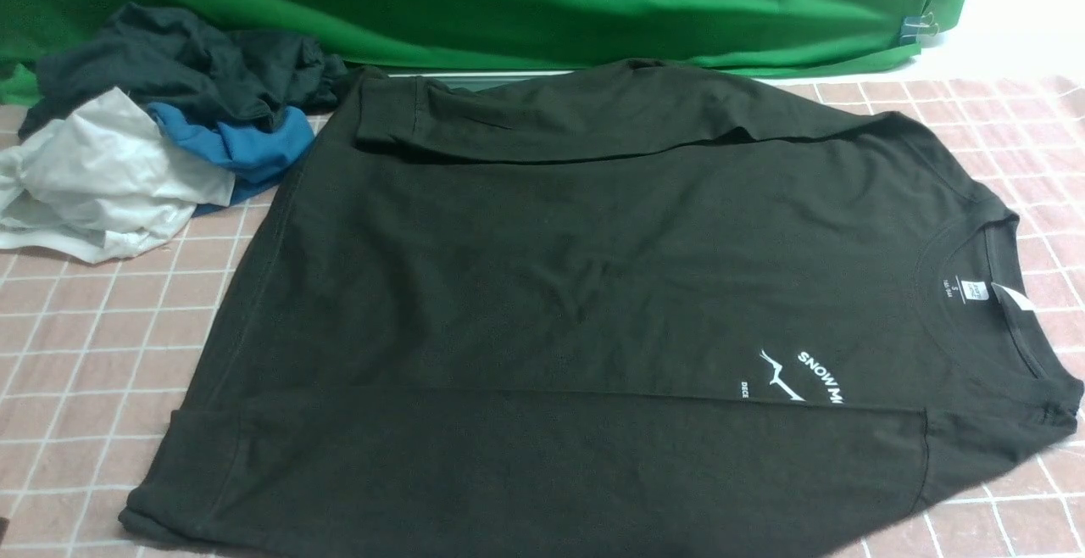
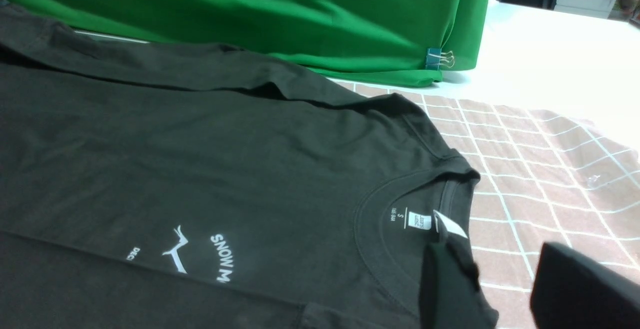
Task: Fold a long-sleeved shirt over a pink coffee tablecloth.
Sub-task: 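Grasp the left edge of the dark T-shirt lying flat on the table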
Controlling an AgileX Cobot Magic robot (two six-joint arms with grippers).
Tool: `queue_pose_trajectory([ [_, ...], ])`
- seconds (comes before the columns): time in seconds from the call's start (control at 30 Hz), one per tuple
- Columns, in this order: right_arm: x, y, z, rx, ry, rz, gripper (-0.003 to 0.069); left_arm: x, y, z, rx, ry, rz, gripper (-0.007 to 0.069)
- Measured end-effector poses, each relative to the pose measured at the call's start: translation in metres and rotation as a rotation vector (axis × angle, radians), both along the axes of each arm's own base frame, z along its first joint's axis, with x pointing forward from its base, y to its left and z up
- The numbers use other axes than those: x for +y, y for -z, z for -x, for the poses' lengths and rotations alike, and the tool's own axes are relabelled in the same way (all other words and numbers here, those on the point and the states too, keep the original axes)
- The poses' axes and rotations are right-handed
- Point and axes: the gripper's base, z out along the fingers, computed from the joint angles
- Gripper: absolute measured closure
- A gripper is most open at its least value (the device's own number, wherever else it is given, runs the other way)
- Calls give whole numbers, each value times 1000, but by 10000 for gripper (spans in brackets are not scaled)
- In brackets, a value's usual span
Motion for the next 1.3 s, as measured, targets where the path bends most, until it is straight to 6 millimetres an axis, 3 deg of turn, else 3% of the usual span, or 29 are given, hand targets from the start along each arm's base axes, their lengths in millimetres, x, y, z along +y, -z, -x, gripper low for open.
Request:
queue_pose_trajectory([
  [0.13,0,0,0,0,0,0,419,-1,1,0,7,29,121,602],
  [0.27,0,0,0,0,0,0,419,-10,-14,3,54,114,86,602],
  [0.4,0,0,0,0,0,0,419,-23,-49,12,94,245,-60,602],
  [0.53,0,0,0,0,0,0,419,-42,-78,7,270,484,-250,602],
  [0.67,0,0,0,0,0,0,419,-50,-79,-15,543,673,-318,602],
  [0.83,0,0,0,0,0,0,419,-44,-70,-51,765,725,-416,602],
  [1.03,0,0,0,-1,0,0,419,-47,-62,-80,835,818,-424,602],
  [1.3,0,0,0,-1,0,0,419,-77,-55,-106,846,1006,-531,602],
])
